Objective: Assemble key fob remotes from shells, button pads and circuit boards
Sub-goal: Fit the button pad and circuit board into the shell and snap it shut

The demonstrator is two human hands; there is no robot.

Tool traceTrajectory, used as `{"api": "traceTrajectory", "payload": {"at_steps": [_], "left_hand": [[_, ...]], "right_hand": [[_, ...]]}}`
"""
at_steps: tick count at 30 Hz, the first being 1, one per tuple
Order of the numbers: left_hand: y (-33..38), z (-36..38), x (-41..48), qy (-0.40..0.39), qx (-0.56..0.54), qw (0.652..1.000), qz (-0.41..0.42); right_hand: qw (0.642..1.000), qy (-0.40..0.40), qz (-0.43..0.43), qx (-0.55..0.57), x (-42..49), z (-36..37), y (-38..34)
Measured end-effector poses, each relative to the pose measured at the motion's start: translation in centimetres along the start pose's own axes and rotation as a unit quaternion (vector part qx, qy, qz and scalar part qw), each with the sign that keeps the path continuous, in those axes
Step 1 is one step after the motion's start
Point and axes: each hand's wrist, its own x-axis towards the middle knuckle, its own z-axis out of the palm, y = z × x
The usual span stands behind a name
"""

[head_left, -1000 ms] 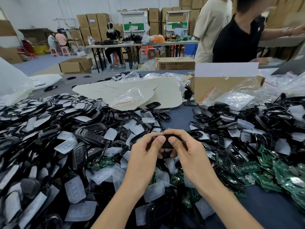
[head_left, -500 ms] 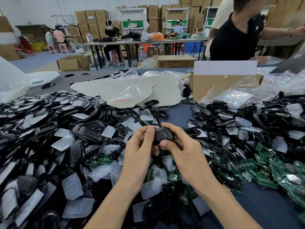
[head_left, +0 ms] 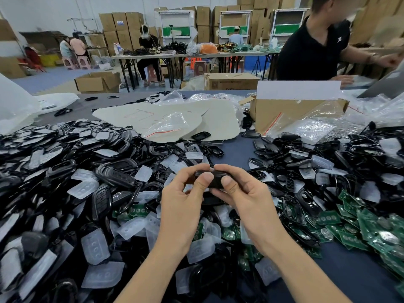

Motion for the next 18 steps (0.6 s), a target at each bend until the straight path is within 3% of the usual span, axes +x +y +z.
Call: {"api": "traceTrajectory", "payload": {"at_steps": [9, 18], "left_hand": [[0.83, -0.77, 0.46, -0.044, 0.000, 0.999, -0.007], [0.91, -0.53, 0.15, -0.032, 0.008, 0.999, 0.028]], "right_hand": [[1.000, -0.004, -0.016, 0.009, -0.13, -0.25, -0.34], [1.000, -0.010, -0.018, 0.017, -0.26, 0.19, -0.75]]}}
